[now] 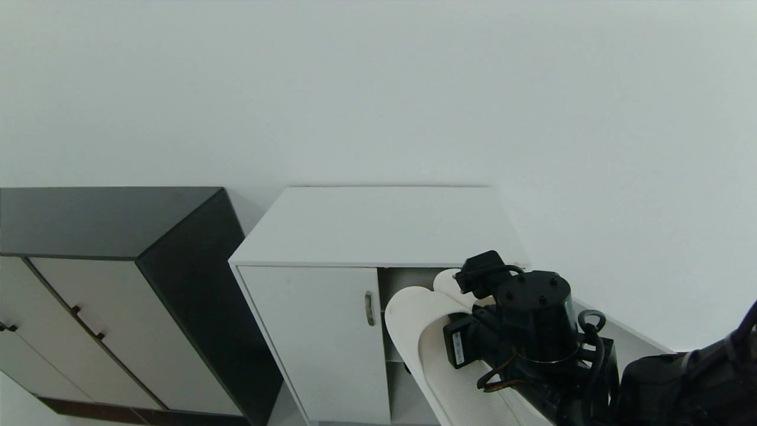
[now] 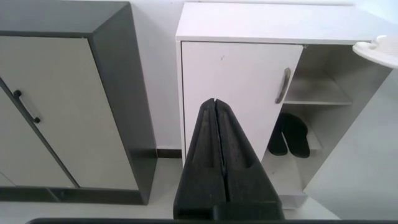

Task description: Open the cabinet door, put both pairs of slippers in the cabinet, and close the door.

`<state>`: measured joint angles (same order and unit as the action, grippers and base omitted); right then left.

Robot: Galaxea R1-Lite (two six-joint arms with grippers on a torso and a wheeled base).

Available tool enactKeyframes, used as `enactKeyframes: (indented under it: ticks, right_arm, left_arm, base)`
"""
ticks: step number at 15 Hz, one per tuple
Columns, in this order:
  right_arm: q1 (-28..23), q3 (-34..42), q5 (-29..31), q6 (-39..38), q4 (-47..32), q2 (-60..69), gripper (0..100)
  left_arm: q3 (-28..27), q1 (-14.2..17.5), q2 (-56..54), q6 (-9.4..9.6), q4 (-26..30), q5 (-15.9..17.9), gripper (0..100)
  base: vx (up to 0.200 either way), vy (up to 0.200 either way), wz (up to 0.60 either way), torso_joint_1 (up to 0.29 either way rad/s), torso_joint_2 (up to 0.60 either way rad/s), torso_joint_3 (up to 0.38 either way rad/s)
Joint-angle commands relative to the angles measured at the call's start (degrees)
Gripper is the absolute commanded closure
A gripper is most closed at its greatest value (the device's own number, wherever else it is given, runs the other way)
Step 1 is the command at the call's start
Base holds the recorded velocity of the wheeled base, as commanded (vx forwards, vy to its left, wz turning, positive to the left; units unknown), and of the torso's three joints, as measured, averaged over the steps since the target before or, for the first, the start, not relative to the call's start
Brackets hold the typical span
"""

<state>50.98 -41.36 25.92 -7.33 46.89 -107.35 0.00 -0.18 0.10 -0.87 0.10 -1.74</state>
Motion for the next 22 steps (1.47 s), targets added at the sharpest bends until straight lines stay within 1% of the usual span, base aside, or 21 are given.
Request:
enactKeyframes:
  ticks: [1,5,14,22]
  right_arm:
    - [0.0,0.14,0.01,0.03,-0.04,0.04,100]
    - [0.0,0.14,0.01,0.03,-0.04,0.04,100]
    - [0.08,0.32,0.01,0.12,-0.04,-0.05,100]
    - [0.17,0.32,0.1,0.12,-0.04,0.12,100]
  left_arm:
    - [0.0,0.01,-0.01,-0.01,-0.01,-0.01,100]
    - [0.0,0.01,-0.01,-0.1,-0.01,-0.01,100]
    - [0.0,0.01,-0.01,-0.1,-0.01,-0.01,100]
    - [0.0,0.01,-0.01,-0.1,-0.01,-0.01,100]
  base:
    - [0.0,0.0,0.0,-0.163,0.38,0.203]
    - [0.0,0.0,0.0,-0.188,0.44,0.248]
    - [0.0,0.0,0.0,-0.221,0.54,0.318]
    - [0.0,0.0,0.0,-0.174,0.5,0.316]
